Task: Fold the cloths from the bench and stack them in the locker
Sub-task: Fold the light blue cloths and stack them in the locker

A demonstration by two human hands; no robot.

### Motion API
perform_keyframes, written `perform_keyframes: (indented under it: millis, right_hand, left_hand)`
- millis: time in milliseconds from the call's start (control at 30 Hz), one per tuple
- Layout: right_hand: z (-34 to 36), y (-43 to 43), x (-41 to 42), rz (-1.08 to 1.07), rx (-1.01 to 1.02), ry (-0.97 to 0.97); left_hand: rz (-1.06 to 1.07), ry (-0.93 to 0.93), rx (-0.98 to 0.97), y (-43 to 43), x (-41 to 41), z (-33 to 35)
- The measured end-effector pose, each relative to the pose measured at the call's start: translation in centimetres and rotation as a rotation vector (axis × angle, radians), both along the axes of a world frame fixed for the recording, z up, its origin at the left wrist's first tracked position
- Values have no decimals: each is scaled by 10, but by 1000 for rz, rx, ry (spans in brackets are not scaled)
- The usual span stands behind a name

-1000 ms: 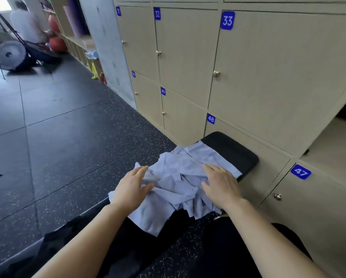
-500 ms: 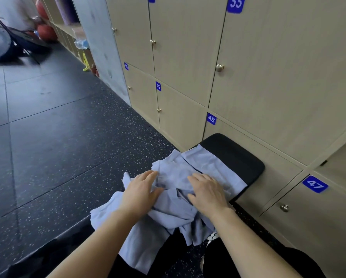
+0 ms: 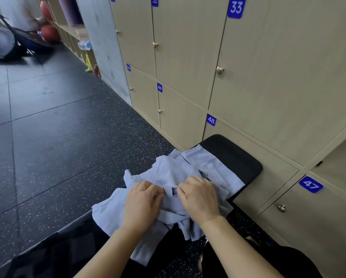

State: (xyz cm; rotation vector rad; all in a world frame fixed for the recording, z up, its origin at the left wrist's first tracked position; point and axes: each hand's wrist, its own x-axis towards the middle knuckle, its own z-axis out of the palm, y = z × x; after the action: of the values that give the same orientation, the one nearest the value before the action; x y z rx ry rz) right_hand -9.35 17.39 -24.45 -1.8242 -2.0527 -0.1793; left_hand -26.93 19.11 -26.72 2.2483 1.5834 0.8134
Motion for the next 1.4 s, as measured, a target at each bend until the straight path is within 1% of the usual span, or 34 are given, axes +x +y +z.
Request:
perform_keyframes:
  millis: [100, 233, 267, 333, 400, 467, 533, 600, 700, 767, 900, 1033, 1100, 1233, 1300, 1400]
  right_hand:
    - [-3, -13, -16, 39, -30, 7]
    - [-10, -21, -17, 108, -179, 51]
    - [-8, -19, -12, 107, -242, 94]
    - [-3, -15, 1, 70, -360, 282]
    - [5, -9, 14, -16, -336, 424]
    - [12, 0, 29, -108, -257, 489]
    - [18, 10, 44, -184, -224, 519]
    - [18, 25, 58, -225, -246, 532]
    - [12, 46, 64, -201, -380, 615]
    - [7, 56, 58, -174, -458, 622]
    - [-2, 65, 49, -183, -518, 631]
    - [-5, 62, 44, -221, -529, 669]
    - [-6, 61, 40, -241, -508, 654]
    - [-2, 58, 40, -263, -498, 612]
    - [0, 57, 43, -257, -502, 658]
    - [7, 51, 46, -249, -469, 840]
  left_hand:
    - [45, 6, -1, -12, -13, -2]
    - [47, 6, -50, -26, -19, -3]
    - [44, 1, -66, -28, -17, -2]
    - [53, -18, -99, -30, -8, 2]
    - [60, -44, -125, -29, 4, 5]
    - [62, -60, -137, -26, 16, 7]
    - [62, -45, -146, -23, 24, 5]
    - [71, -26, -147, -19, 27, 4]
    - [88, -14, -149, -15, 29, 2]
    - [97, -20, -146, -15, 29, -1]
    - [106, -27, -144, -16, 31, -2]
    - [164, 23, -208, -19, 38, 8]
    - [229, -21, -297, -19, 42, 13]
    - [380, -193, -507, -13, 51, 21]
    - [423, -263, -545, -12, 54, 23]
    - [438, -432, -567, -12, 50, 21]
